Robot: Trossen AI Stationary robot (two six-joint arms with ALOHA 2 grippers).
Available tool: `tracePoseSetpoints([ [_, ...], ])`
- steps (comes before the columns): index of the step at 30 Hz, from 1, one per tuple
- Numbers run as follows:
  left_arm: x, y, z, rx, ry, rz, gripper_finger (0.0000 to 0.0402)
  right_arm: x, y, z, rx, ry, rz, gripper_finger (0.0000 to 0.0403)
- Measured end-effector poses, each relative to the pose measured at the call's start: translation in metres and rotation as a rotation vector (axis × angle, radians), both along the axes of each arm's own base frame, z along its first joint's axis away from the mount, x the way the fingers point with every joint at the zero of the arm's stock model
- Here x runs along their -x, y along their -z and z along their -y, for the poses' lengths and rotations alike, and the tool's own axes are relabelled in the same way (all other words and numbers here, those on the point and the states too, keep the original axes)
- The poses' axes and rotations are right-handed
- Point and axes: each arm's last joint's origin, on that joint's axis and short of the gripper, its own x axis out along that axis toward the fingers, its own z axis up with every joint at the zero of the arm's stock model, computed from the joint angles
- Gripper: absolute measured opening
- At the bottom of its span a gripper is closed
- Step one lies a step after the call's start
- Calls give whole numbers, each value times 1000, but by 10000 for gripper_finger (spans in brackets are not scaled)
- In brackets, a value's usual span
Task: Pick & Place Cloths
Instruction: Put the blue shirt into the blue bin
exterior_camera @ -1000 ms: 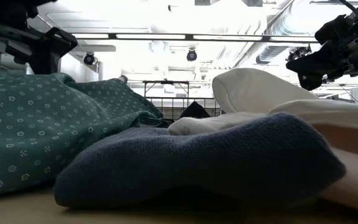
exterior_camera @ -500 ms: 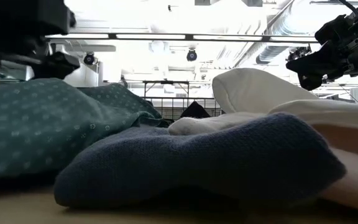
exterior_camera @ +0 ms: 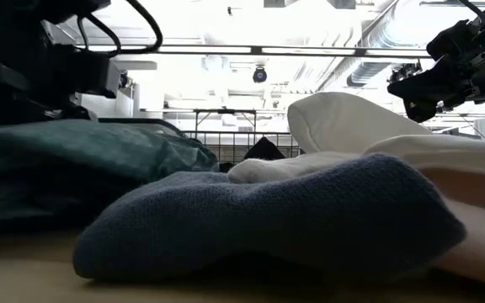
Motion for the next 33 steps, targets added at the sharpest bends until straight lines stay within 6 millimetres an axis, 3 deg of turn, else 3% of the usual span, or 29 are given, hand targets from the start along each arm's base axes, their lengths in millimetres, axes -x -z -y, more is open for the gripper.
tracePoseSetpoints([
  [8, 4, 12, -2, 3, -29, 50, 262, 0, 0, 0, 0, 0, 0, 4],
  [18, 4, 18, -1, 50, -17, 86, 66, 0, 0, 0, 0, 0, 0, 4],
  [21, 0, 14, 1, 79, -12, 111, 60, 0, 0, 0, 0, 0, -1, 4],
  [26, -8, -11, 6, 110, 37, 140, 60, 0, 0, 0, 0, 0, -1, 4],
  [33, -14, -78, 10, 105, 84, 215, 60, 0, 0, 0, 0, 0, 0, 4],
])
